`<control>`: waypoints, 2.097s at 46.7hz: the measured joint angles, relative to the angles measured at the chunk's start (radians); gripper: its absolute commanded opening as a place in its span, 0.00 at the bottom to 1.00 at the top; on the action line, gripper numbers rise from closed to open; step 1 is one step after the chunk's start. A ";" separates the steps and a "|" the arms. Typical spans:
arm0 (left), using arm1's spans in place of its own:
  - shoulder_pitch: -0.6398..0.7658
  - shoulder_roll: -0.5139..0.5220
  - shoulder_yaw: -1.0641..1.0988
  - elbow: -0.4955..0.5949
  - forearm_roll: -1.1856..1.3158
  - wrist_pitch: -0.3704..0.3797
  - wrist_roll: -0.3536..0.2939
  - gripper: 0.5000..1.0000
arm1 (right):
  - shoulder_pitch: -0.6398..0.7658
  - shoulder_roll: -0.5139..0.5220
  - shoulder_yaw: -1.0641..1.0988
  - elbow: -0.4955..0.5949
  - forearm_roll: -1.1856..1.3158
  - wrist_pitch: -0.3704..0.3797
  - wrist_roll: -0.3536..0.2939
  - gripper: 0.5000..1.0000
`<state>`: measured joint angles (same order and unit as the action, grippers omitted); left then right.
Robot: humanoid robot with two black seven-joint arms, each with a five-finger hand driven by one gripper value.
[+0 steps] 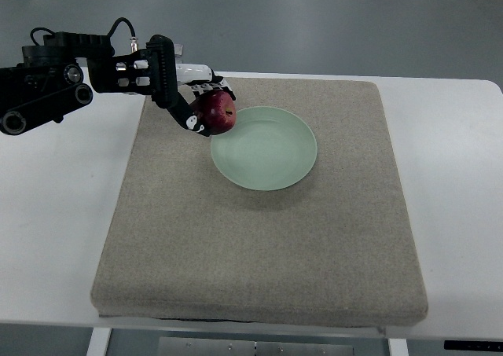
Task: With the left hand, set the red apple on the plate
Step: 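Lift the apple with the left hand and carry it over the plate, then lower the apple onto the plate and open the left hand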
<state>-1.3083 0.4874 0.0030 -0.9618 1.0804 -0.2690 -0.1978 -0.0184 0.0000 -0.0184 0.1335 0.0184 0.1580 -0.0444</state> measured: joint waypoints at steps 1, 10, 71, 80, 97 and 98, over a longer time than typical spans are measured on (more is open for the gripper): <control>0.001 -0.012 -0.001 0.008 -0.001 0.002 0.000 0.26 | 0.000 0.000 0.000 0.000 0.000 0.000 0.000 0.86; 0.015 -0.129 -0.001 0.097 -0.004 0.009 0.000 0.26 | 0.000 0.000 0.000 0.000 0.000 0.000 0.000 0.86; 0.072 -0.245 -0.020 0.182 -0.013 0.067 -0.014 0.98 | 0.000 0.000 0.000 0.000 0.000 0.000 0.000 0.86; 0.072 -0.222 -0.064 0.190 -0.013 0.067 -0.014 0.98 | 0.000 0.000 0.000 0.000 0.000 0.000 0.000 0.86; 0.064 -0.137 -0.092 0.194 -0.013 0.069 -0.014 0.98 | 0.000 0.000 0.000 0.000 0.000 0.000 0.000 0.86; 0.064 -0.133 -0.092 0.194 -0.014 0.069 -0.014 0.98 | 0.000 0.000 0.000 0.000 0.000 0.000 0.000 0.86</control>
<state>-1.2439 0.3544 -0.0890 -0.7678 1.0666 -0.2000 -0.2119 -0.0183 0.0000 -0.0184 0.1335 0.0184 0.1580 -0.0445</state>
